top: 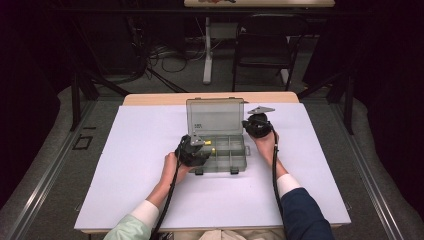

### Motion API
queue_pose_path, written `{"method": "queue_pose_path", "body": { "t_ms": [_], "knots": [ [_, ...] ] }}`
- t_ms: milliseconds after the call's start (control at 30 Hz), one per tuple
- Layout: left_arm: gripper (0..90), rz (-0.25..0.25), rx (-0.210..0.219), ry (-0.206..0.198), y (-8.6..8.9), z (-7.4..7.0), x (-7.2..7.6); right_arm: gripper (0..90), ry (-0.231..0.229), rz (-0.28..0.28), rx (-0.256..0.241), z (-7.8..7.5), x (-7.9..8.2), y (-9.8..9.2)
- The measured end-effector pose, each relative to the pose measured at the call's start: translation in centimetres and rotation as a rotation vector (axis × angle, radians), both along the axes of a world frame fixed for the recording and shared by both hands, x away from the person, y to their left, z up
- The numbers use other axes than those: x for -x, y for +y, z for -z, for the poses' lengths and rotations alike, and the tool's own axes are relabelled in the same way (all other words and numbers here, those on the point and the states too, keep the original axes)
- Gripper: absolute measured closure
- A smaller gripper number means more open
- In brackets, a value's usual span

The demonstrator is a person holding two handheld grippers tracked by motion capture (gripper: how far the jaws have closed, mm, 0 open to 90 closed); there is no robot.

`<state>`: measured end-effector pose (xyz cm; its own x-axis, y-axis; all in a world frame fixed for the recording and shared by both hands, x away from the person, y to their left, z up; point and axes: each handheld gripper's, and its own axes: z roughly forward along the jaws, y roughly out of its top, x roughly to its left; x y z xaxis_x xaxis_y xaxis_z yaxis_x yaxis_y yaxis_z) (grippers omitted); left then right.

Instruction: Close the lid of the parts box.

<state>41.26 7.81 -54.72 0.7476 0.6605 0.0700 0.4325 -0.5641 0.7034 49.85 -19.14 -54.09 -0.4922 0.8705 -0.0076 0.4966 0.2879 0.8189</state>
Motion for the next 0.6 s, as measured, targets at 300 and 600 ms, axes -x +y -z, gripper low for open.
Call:
{"method": "queue_pose_path", "body": {
  "t_ms": [300,600],
  "knots": [
    [50.9,-0.002,-0.005,0.000,-0.1,0.0,0.0,90.0,-0.045,-0.014,-0.012,-0.5,0.5,-0.1],
    [49.5,-0.006,-0.009,-0.004,-0.2,0.0,0.0,90.0,-0.078,-0.039,-0.018,-0.8,1.1,-0.4]
  ]
}}
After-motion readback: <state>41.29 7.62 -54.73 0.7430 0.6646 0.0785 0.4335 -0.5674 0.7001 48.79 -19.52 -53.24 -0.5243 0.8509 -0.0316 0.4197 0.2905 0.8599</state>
